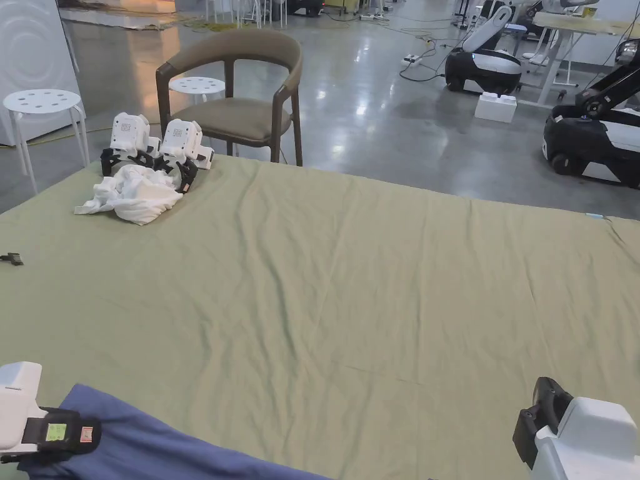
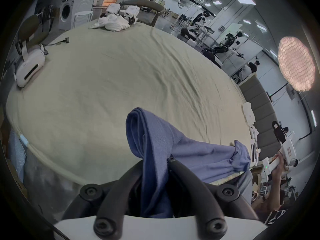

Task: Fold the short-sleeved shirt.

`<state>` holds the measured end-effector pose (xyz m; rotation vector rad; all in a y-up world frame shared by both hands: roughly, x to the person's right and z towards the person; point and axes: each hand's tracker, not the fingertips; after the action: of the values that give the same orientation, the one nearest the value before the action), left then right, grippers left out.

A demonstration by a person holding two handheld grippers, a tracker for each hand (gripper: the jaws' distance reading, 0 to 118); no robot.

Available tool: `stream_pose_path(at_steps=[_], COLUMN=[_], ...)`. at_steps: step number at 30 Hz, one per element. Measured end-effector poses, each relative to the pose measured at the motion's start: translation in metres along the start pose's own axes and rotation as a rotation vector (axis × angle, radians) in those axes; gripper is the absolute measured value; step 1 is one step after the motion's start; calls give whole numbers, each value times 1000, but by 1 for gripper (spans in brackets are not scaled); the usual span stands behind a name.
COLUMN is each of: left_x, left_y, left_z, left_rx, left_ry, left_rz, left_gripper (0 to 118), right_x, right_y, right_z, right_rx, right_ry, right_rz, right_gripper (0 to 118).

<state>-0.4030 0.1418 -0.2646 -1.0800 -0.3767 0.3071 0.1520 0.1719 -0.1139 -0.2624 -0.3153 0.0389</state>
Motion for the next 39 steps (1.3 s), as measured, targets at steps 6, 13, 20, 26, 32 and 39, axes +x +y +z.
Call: stream_pose_path(at_steps=[6,13,20,26,32,39], left_x=[58,131,176,208,217,219], left_y=[-18,-38,-60,-80,-88,-77], left_z=[3,-33,-118,-168,-178,-146], left_rx=[12,-42,-164,-243,-254,-224], left_ry=[-166,-279,-170,-30,19,-111], left_rz=[1,9,-22,-78,-94,-36], left_gripper=[3,4,4,5,20,64], right_x=[-2,1,13,25,30,30], right_y=[-3,-7,-14,-20,-24,-24], right_z=[-1,2,6,9,9,10], right_rx=[-8,-13,-28,-46,-59,-65], right_ry=[19,23,4,-22,-38,-37], right_rz=[-16,-18,-38,-44,-49,-48], right_gripper=[0,0,0,0,0,0])
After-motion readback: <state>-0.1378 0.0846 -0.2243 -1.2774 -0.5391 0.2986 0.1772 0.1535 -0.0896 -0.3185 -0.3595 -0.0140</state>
